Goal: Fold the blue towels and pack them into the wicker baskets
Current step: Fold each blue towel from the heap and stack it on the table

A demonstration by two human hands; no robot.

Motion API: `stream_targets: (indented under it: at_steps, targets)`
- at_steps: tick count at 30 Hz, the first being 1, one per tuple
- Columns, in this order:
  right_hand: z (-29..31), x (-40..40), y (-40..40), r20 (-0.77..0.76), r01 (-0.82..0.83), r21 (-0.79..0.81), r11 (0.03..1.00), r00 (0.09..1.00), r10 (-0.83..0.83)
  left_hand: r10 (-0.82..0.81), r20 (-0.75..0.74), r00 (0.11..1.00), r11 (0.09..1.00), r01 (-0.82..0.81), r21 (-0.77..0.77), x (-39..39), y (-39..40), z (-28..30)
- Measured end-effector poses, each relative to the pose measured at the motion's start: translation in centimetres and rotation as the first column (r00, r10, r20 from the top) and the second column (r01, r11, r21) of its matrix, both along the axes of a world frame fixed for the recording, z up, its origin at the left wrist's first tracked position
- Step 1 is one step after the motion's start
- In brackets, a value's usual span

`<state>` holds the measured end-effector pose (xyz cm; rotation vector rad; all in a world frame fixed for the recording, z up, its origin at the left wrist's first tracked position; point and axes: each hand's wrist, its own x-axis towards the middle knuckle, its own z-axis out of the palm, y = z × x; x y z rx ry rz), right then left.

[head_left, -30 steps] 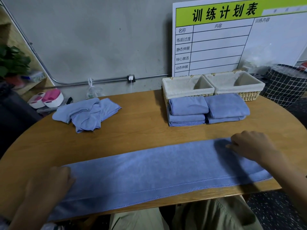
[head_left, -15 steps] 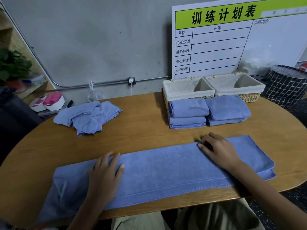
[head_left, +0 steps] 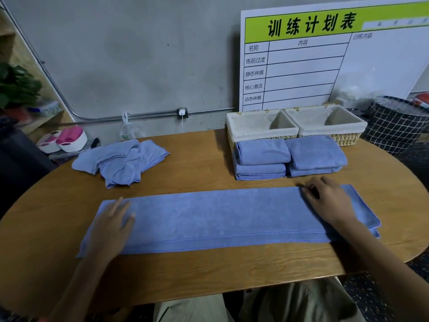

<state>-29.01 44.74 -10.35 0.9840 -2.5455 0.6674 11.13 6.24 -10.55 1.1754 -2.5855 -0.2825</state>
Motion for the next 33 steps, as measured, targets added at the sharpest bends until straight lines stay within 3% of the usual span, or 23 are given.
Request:
stream_targets:
  at_steps: [3, 5, 8, 10, 12, 19, 25, 33]
  targets:
    - [0.4, -0.1, 1.3, -0.013, 0.016, 0.041, 0.999, 1.0, -0.016, 0.022, -0.021, 1.0, 0.999, -0.023, -0.025, 2.3, -0.9, -0.1]
    - [0.6, 0.6, 1.4, -0.043, -0.044, 0.032, 0.998, 0.998, 0.046, -0.022, 0.018, 1.0, 0.983, 0.025, -0.184, 2.5, -0.6, 0.0]
    - [0.5, 3.2, 0.4, -0.017, -0.335, 0.013, 0.942, 0.942, 0.336, -0.323, -0.067, 0.944, 0.917, 0.295, -0.269, 0.6, 1.8, 1.0]
    - [0.3, 5.0, -0.4, 0.019, -0.538, 0.041, 0.842, 0.843, 0.538, -0.546, -0.107, 0.831, 0.832, 0.522, -0.186, -1.5, 4.2, 1.2]
    - [0.2, 6.2, -0.7, 0.043, -0.627, 0.053, 0.777, 0.779, 0.625, -0.625, -0.127, 0.77, 0.781, 0.616, -0.107, -2.5, 5.8, 0.6]
    - [0.0, 7.2, -0.3, -0.136, -0.682, 0.143, 0.717, 0.704, 0.697, -0.664, -0.161, 0.73, 0.746, 0.636, -0.196, -2.7, 5.8, 0.0]
    - [0.1, 7.6, -1.1, -0.308, -0.663, 0.224, 0.714, 0.647, 0.697, -0.742, 0.001, 0.671, 0.635, 0.702, -0.322, -3.4, 6.3, 1.8]
    - [0.3, 7.6, -1.1, -0.33, -0.639, 0.258, 0.724, 0.646, 0.688, -0.71, -0.034, 0.703, 0.672, 0.662, -0.331, -2.9, 6.4, 1.3]
